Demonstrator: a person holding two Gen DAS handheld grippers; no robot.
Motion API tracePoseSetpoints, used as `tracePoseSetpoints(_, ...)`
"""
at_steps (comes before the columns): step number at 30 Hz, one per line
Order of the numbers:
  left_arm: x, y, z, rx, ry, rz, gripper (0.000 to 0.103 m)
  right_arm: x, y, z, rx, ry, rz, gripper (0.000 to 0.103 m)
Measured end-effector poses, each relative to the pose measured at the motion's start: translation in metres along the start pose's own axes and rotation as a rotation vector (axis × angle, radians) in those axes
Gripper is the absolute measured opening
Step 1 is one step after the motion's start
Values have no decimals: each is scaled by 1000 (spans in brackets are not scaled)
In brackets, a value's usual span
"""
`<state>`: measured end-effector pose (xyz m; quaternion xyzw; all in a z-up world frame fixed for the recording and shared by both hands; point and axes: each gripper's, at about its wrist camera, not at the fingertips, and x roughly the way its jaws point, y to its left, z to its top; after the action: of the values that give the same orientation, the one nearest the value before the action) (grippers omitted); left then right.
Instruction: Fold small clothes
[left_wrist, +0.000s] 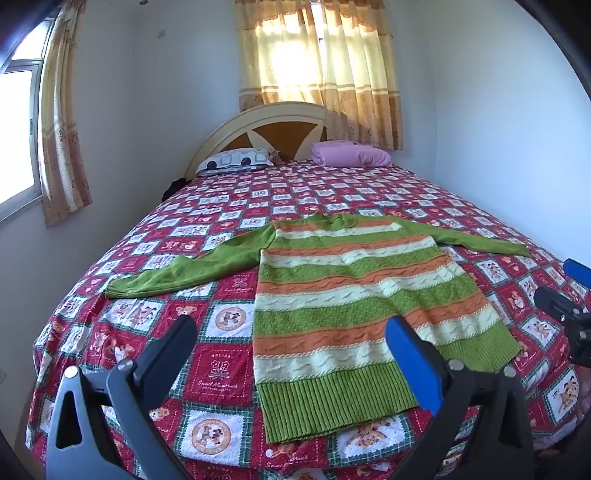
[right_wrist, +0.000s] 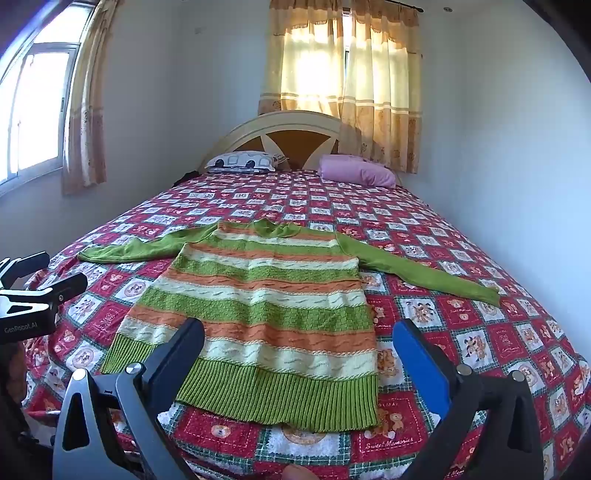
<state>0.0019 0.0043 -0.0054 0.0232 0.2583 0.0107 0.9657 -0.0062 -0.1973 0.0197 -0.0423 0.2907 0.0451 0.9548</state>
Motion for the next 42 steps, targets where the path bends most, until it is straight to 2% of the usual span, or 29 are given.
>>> tracePoseSetpoints(42, 2, 12, -3, -43, -3, 25, 103, 0, 12, -1, -22, 8, 3, 102)
